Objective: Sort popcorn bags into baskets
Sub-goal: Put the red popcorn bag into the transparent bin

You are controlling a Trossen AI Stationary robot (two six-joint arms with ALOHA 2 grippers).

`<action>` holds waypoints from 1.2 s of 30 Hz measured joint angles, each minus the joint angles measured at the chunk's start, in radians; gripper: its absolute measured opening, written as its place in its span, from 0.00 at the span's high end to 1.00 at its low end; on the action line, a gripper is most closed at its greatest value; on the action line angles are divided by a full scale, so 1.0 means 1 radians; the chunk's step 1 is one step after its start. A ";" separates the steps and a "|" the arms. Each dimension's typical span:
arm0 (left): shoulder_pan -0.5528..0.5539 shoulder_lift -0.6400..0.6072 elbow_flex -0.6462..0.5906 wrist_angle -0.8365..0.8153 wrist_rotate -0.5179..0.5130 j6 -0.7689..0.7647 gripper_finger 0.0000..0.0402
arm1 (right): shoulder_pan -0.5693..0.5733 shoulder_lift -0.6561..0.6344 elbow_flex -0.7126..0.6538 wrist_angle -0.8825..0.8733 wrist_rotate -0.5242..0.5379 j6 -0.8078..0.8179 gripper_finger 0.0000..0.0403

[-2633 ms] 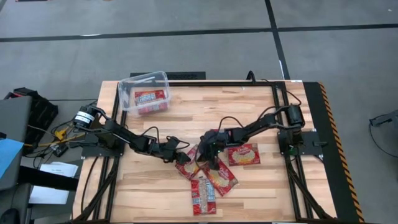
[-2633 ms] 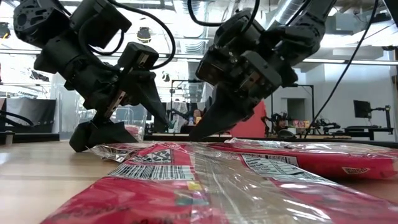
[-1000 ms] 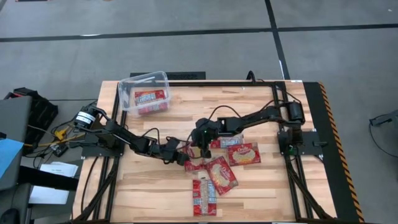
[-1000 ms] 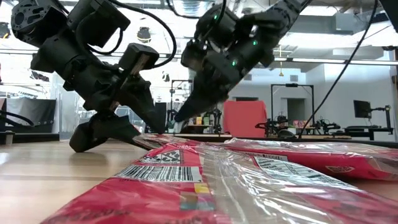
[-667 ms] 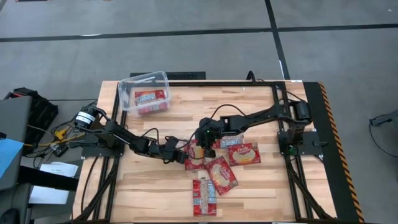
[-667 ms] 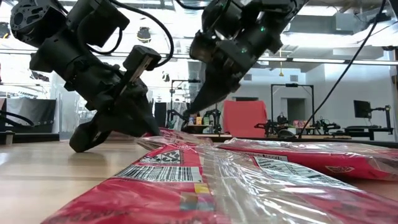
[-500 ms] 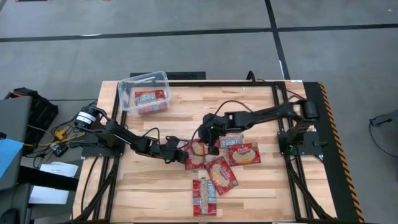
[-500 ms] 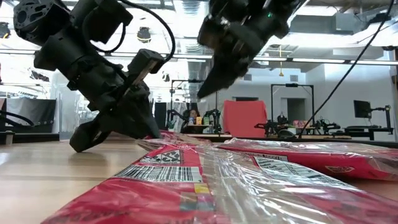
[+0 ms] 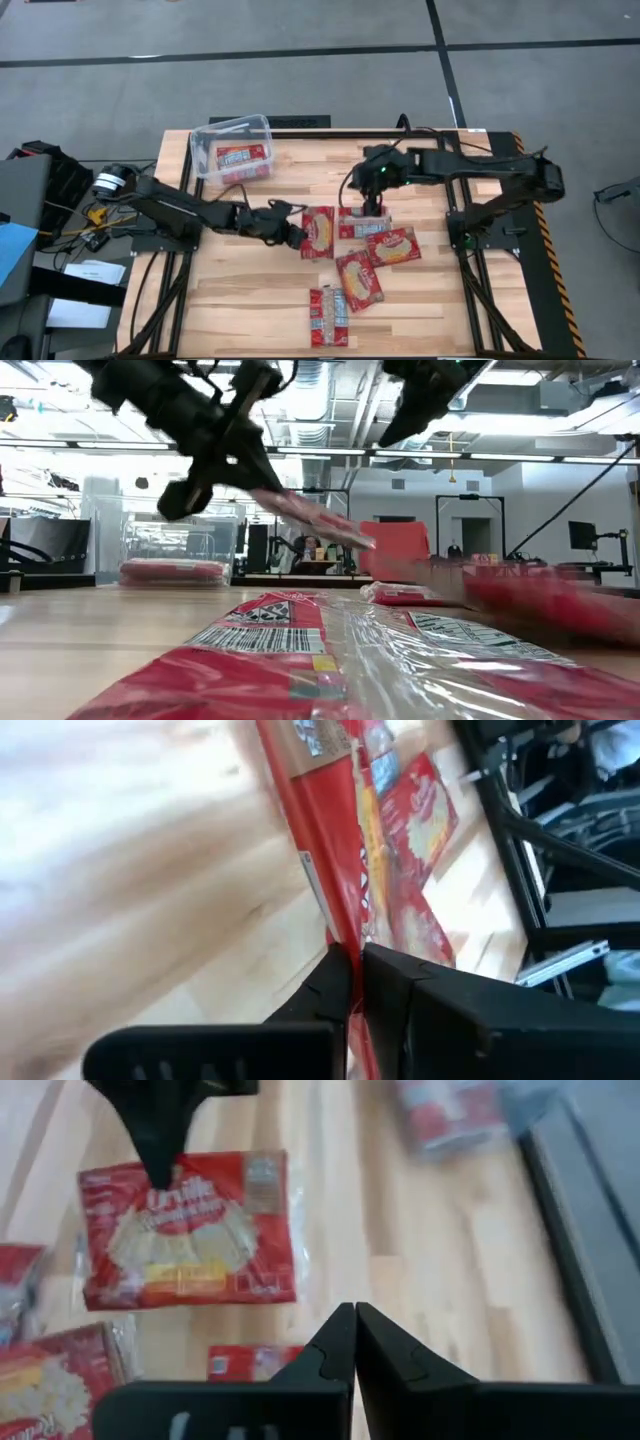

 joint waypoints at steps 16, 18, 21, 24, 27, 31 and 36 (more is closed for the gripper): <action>0.327 -0.241 0.448 -0.886 -0.014 0.342 1.00 | -0.127 -0.086 -0.043 -0.115 -0.004 -0.053 0.90; 0.366 -0.241 0.509 -0.958 -0.102 0.346 1.00 | -0.127 -0.086 -0.043 -0.111 -0.004 -0.054 0.90; 0.420 -0.245 0.579 -1.026 -0.247 0.327 1.00 | -0.124 -0.086 -0.043 -0.111 -0.005 -0.065 0.92; 0.473 -0.260 0.602 -1.073 -0.341 0.304 1.00 | -0.124 -0.086 -0.043 -0.110 -0.006 -0.068 0.94; 0.533 -0.276 0.602 -1.122 -0.344 0.363 1.00 | -0.128 -0.086 -0.043 -0.108 -0.006 -0.069 0.96; 0.648 -0.282 0.602 -1.200 -0.244 0.499 1.00 | -0.133 -0.086 -0.043 -0.099 -0.005 -0.069 0.95; 0.805 -0.261 0.602 -1.231 -0.118 0.700 1.00 | -0.141 -0.086 -0.043 -0.062 -0.005 -0.053 0.91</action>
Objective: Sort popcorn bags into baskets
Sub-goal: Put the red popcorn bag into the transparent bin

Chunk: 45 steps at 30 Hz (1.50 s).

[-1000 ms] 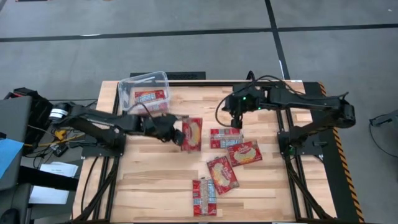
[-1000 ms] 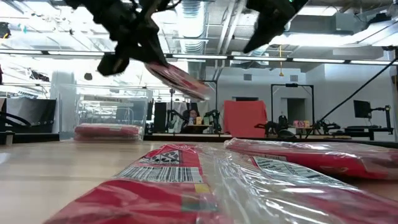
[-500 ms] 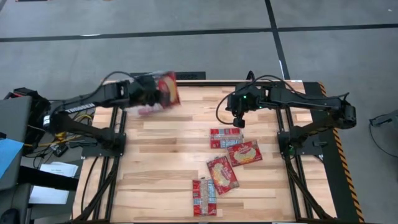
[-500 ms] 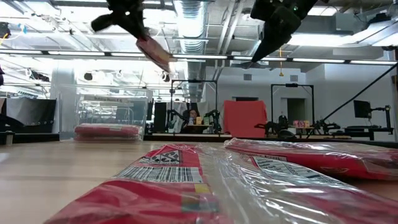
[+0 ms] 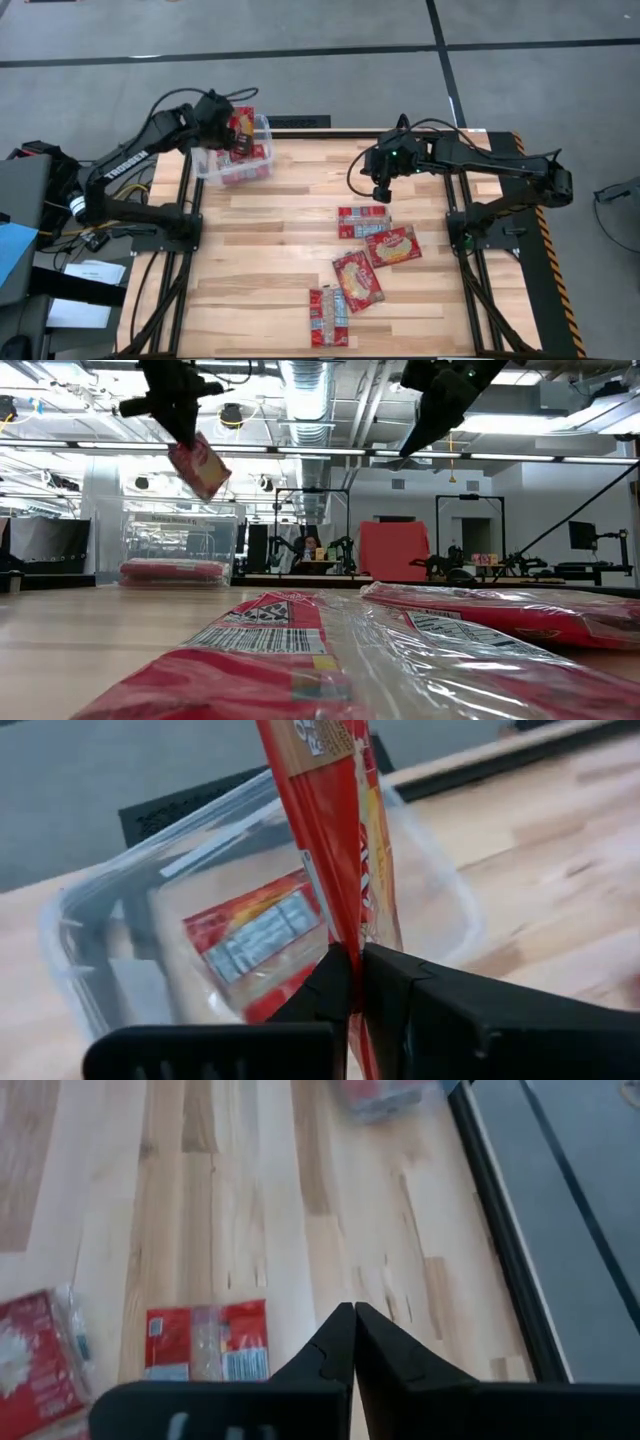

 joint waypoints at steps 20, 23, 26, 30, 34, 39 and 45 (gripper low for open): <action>0.233 0.276 0.000 -0.251 0.222 0.832 1.00 | -0.073 0.000 0.000 0.034 0.001 0.023 0.91; 0.233 0.312 0.000 -0.265 0.196 0.910 1.00 | -0.089 0.000 0.000 0.038 0.000 0.022 0.92; 0.232 0.341 0.000 -0.262 0.204 0.994 1.00 | -0.105 0.000 0.000 0.039 0.000 0.022 0.94; 0.231 0.360 0.000 -0.256 0.211 1.074 1.00 | -0.124 0.000 0.000 0.039 0.000 0.021 0.96; 0.231 0.361 0.000 -0.209 0.229 1.141 1.00 | -0.141 0.000 0.000 0.039 0.000 0.021 0.94; 0.231 0.370 0.001 -0.179 0.272 1.222 1.00 | -0.159 0.000 0.000 0.039 0.000 0.019 0.90; 0.225 0.415 0.001 -0.160 0.230 1.286 1.00 | -0.177 0.000 0.000 0.038 0.000 0.019 0.90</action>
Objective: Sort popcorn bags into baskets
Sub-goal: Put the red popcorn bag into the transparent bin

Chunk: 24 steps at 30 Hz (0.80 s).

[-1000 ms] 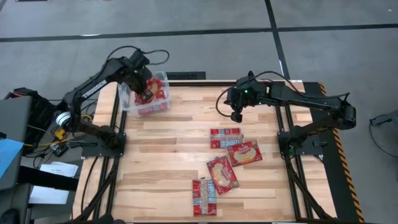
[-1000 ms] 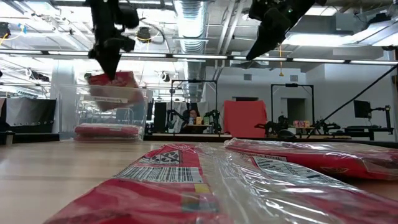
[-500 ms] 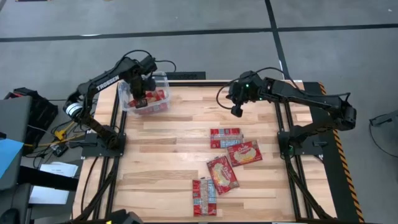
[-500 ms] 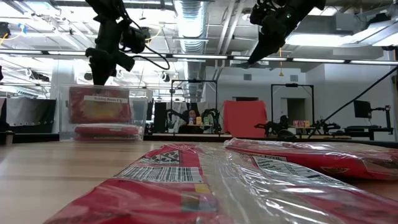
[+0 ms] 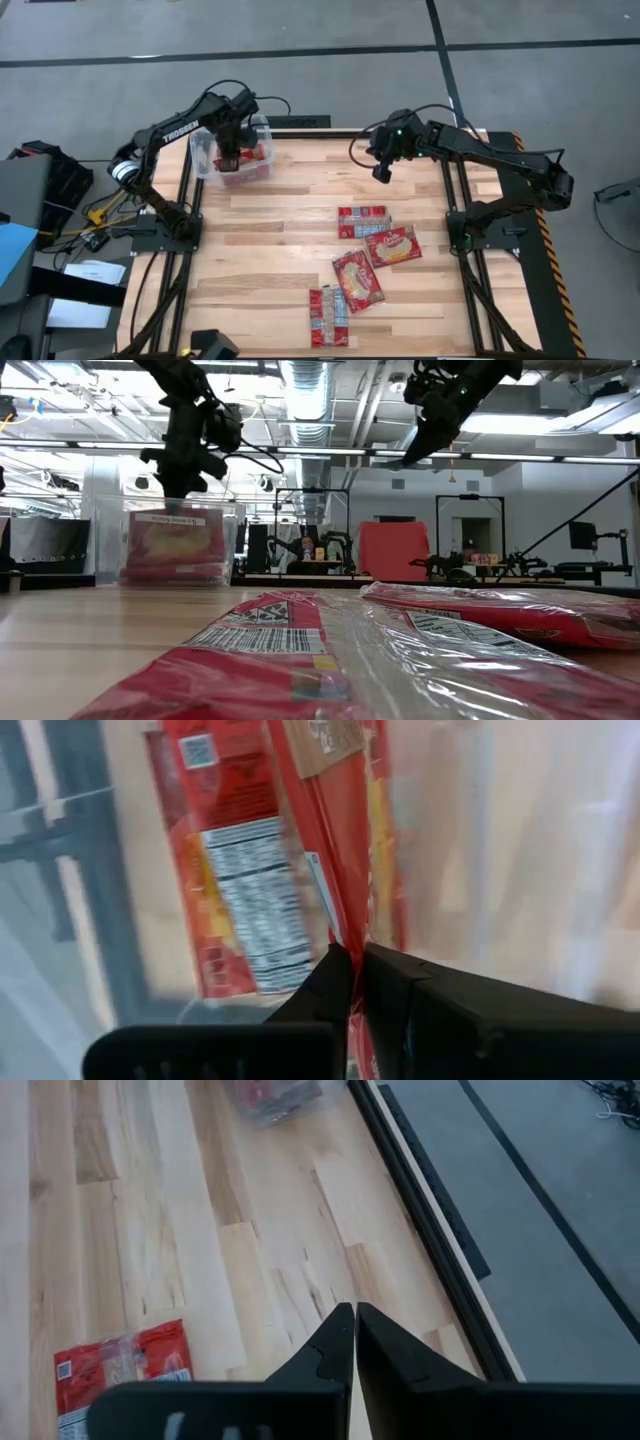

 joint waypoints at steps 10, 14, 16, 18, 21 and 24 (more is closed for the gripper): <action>0.001 0.032 0.000 0.041 -0.079 0.111 0.83 | -0.031 0.000 0.000 0.000 0.000 0.000 0.94; 0.001 0.032 0.000 0.112 -0.106 0.109 0.73 | -0.039 0.000 0.000 0.001 -0.001 0.000 0.93; -0.002 0.032 0.006 0.144 -0.156 0.112 0.69 | -0.039 0.000 0.000 0.000 0.000 0.000 0.92; -0.003 0.032 0.034 0.146 -0.196 0.112 0.65 | -0.039 0.000 0.000 0.001 0.000 0.000 0.91; -0.003 0.032 0.099 0.144 -0.221 0.086 0.60 | -0.039 0.000 0.000 0.001 -0.001 0.001 0.91; -0.003 0.032 0.194 0.145 -0.224 -0.001 0.59 | -0.038 0.017 0.000 0.010 -0.004 0.003 0.91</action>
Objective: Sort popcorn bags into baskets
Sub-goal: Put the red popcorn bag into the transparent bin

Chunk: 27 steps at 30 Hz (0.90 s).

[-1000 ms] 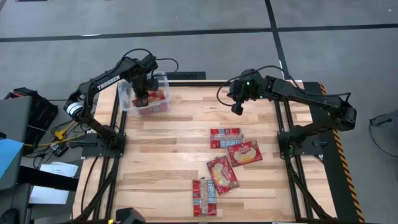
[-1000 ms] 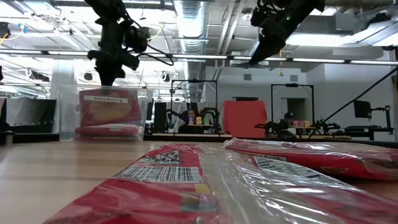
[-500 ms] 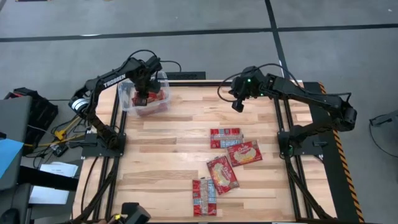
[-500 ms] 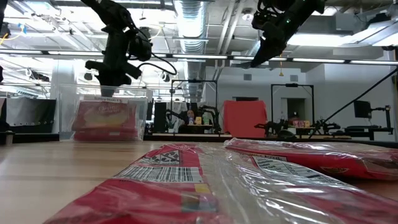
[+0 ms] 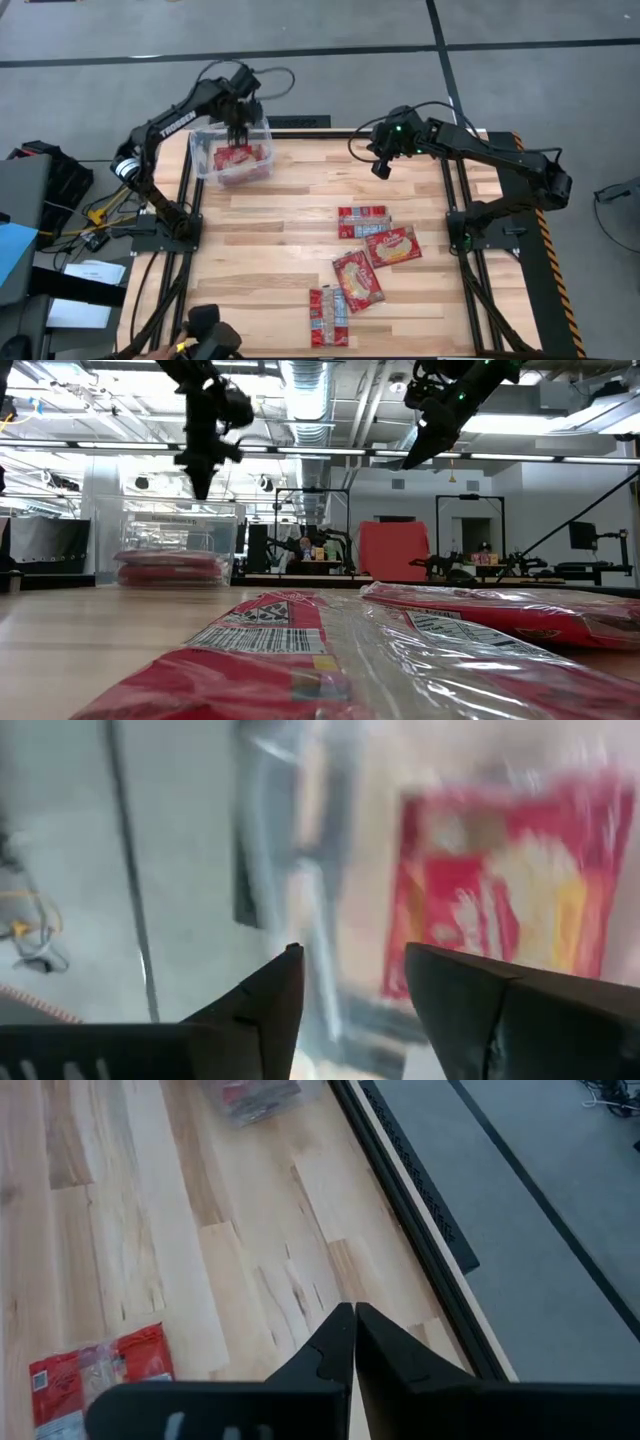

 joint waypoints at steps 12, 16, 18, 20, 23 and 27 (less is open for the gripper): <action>-0.065 -0.002 0.454 0.005 0.582 -0.559 0.59 | 0.053 0.114 -0.001 -0.011 -0.154 -0.016 0.96; -0.130 -0.002 0.513 0.007 0.819 -0.649 0.59 | 0.072 0.113 -0.001 0.004 -0.151 -0.018 0.96; -0.179 -0.002 0.513 0.021 0.904 -0.688 0.60 | 0.075 0.106 -0.001 0.009 -0.151 -0.018 0.95; -0.237 -0.002 0.513 0.022 0.952 -0.708 0.60 | 0.079 0.104 0.000 0.021 -0.151 -0.014 0.94; -0.344 -0.003 0.493 0.035 0.952 -0.706 0.60 | 0.092 0.104 0.000 0.009 -0.151 -0.012 0.94; -0.479 0.000 0.487 0.051 0.921 -0.687 0.60 | 0.125 0.104 0.000 0.009 -0.152 -0.011 0.96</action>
